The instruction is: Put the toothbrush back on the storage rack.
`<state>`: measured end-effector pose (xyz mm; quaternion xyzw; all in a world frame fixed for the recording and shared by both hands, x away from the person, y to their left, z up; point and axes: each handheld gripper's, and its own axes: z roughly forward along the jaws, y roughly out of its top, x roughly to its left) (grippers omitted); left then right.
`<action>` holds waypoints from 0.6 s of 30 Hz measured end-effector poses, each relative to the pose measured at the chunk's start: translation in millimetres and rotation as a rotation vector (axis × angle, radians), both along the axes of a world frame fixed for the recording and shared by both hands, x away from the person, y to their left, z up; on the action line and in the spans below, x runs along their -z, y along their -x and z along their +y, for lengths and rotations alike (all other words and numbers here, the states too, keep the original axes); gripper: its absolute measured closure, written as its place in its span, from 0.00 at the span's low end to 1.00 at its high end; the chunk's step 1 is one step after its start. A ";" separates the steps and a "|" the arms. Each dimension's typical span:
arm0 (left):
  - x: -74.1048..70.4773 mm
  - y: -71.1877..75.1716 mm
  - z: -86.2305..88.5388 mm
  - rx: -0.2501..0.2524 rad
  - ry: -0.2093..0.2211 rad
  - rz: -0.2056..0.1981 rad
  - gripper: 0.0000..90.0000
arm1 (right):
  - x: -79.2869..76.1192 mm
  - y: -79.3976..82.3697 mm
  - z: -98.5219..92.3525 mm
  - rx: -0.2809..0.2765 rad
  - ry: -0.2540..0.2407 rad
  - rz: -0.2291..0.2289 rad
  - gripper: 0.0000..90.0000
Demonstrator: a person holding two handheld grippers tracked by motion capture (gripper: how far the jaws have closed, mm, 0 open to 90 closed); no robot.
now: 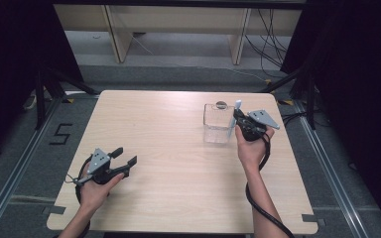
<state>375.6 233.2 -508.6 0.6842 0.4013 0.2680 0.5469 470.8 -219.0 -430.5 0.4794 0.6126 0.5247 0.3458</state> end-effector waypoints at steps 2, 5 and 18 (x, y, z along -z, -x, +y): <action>0.1 0.0 0.1 -0.001 0.000 0.000 0.35 | 2.0 0.6 0.0 0.003 0.007 -0.001 0.95; 0.1 0.0 0.0 -0.001 0.001 0.000 0.35 | 4.9 0.9 0.4 0.004 0.004 0.010 0.95; 0.5 0.0 -0.2 -0.001 -0.001 0.001 0.35 | 14.3 2.6 -0.5 0.005 0.015 0.015 0.95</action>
